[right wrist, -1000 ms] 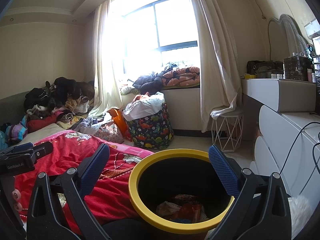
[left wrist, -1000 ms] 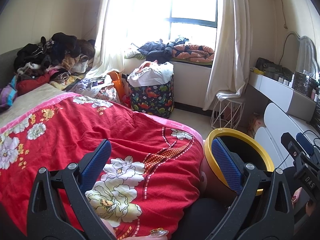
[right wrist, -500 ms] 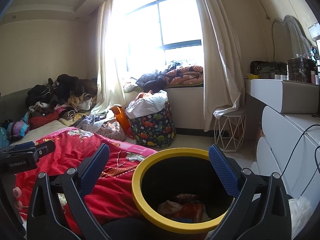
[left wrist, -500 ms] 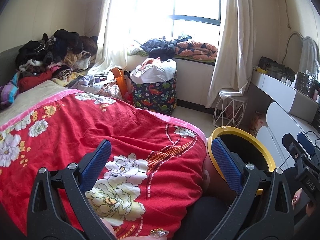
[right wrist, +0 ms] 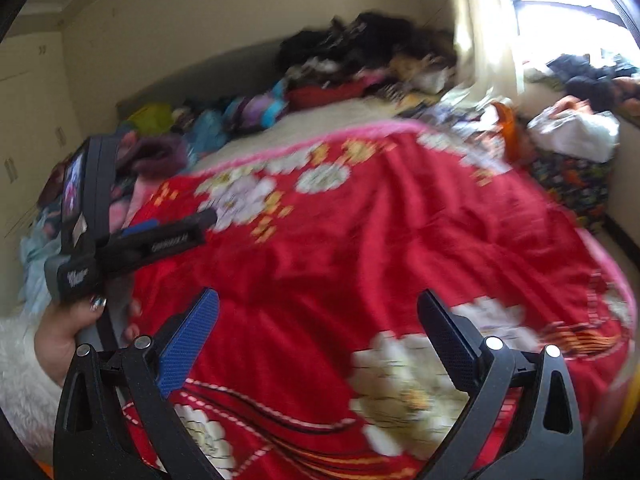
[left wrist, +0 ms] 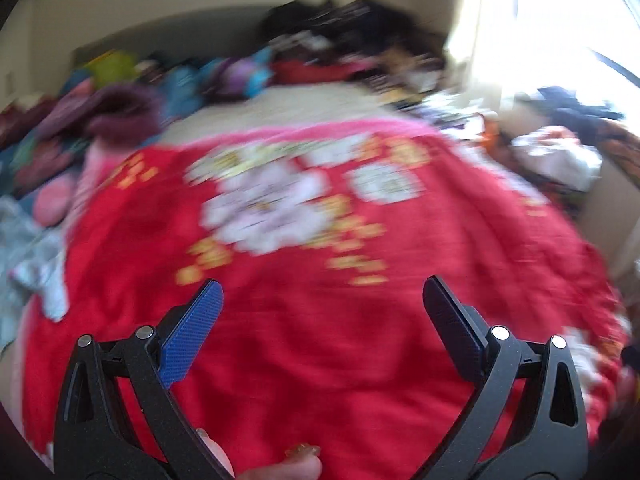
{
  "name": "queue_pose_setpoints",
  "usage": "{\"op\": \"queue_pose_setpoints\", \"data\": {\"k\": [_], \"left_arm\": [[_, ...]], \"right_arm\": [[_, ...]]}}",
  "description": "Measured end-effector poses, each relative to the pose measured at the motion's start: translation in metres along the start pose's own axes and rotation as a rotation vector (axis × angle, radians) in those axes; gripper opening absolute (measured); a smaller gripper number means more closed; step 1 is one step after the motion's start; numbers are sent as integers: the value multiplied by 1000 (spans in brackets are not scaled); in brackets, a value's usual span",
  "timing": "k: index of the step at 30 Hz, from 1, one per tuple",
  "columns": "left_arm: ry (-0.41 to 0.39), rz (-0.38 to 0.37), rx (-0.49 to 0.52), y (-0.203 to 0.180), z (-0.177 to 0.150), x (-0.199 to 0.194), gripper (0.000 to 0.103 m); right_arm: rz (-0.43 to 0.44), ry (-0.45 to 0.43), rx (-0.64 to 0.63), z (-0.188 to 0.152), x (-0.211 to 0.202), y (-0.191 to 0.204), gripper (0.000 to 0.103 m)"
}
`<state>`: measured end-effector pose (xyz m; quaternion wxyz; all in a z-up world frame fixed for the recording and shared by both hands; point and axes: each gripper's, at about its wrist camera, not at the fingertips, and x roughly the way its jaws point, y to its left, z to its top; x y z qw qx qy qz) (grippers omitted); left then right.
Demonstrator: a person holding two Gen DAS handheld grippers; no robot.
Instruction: Collect trash
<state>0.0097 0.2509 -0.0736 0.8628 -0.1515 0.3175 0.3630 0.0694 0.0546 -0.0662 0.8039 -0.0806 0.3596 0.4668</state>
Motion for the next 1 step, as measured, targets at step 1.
{"op": "queue_pose_setpoints", "data": {"k": [1], "left_arm": [[42,62,-25,21,-2,19,92]], "right_arm": [[39,80,-28,0,29,16,97]]}}
